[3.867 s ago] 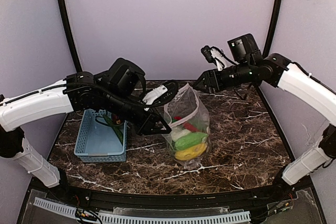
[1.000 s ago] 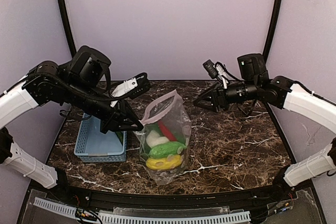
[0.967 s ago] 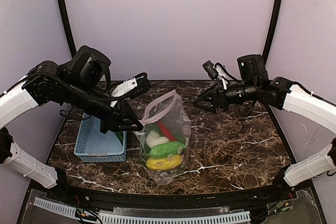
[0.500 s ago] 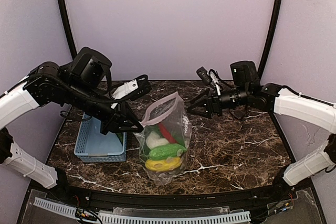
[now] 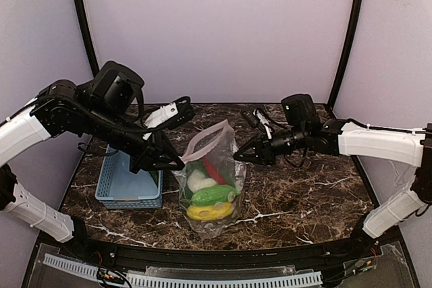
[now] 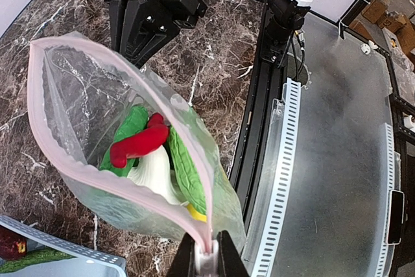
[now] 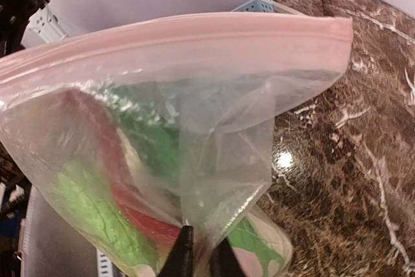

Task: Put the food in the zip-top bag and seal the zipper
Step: Adjust the zipper food storage bag at the center of the board.

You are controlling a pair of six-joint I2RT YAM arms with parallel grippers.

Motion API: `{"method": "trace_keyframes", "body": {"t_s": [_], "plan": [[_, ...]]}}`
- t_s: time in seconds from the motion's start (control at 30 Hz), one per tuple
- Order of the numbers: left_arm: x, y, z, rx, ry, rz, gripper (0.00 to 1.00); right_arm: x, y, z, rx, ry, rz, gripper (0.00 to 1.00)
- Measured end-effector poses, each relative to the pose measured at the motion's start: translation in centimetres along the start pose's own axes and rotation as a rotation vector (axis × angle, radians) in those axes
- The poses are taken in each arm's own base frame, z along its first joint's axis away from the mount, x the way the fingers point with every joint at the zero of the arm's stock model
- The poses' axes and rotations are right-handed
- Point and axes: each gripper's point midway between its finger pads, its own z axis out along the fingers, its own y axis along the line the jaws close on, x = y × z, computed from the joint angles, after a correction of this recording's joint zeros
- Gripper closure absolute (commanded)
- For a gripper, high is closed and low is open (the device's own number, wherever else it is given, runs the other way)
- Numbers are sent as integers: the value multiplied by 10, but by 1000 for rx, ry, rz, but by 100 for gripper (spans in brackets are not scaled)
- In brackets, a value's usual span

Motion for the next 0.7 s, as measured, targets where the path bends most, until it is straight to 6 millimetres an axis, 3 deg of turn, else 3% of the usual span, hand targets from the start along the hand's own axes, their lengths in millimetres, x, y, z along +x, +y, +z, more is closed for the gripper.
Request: {"method": "trace_keyframes", "body": {"t_s": [0.17, 0.33, 0.47, 0.53, 0.63, 0.7], "plan": [[0, 7, 0, -38, -1, -10, 99, -5, 2, -5, 34, -18, -10, 100], [-1, 16, -9, -109, -33, -11, 99, -25, 26, -60, 159, -140, -91, 100], [-8, 17, -9, -114, -61, -4, 99, -31, 43, -88, 202, -210, -133, 100], [-9, 20, 0, -113, -46, -6, 99, -18, 40, -88, 220, -199, -111, 100], [-11, 28, 26, -115, 10, -4, 99, 18, 24, -77, 248, -132, -35, 100], [-10, 35, 49, -117, 59, 1, 99, 51, 13, -71, 270, -65, 36, 86]]}}
